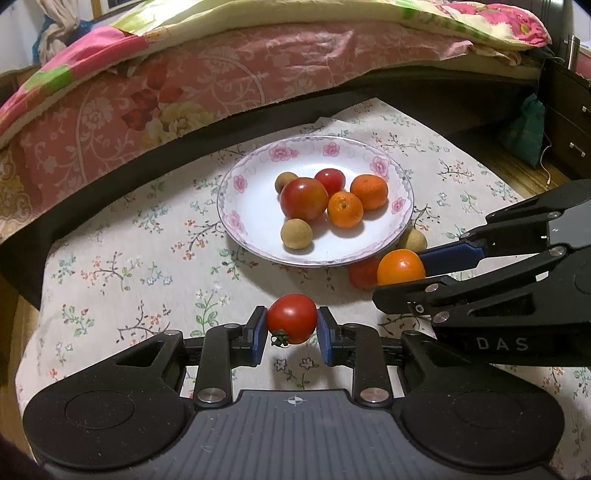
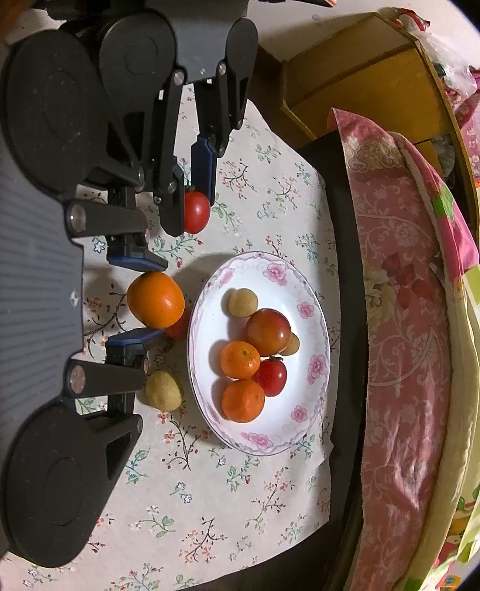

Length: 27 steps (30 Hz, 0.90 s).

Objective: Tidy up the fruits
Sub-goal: 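Carry the tomato in left tool and tangerine in right tool over the plate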

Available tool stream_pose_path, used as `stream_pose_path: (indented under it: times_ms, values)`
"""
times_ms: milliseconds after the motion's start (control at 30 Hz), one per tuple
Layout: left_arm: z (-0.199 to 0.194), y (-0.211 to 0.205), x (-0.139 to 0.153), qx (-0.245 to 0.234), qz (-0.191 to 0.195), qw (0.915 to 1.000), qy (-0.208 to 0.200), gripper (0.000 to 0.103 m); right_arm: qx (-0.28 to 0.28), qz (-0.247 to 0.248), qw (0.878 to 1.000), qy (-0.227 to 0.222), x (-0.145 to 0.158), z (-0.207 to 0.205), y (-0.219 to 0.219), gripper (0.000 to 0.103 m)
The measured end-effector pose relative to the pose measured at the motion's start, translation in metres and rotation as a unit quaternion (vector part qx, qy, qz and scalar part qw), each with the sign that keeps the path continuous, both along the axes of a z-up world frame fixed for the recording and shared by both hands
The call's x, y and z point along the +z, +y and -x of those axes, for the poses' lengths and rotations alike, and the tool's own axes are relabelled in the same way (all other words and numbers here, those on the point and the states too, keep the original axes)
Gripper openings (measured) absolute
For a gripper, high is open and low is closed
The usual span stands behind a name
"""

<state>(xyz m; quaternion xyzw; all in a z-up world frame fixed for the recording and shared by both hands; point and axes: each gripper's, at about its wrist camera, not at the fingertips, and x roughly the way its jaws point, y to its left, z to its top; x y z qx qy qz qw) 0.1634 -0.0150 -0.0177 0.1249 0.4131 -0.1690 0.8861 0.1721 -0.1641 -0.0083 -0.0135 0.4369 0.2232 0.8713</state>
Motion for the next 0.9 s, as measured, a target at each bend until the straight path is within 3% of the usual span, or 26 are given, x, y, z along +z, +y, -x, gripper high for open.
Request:
stream_pose_path:
  times_ms: [900]
  values:
    - [-0.030, -0.011, 0.004, 0.010, 0.006, 0.9998, -0.015, 0.035, -0.027, -0.018, 0.999, -0.005, 0.002, -0.026, -0.011, 0.034]
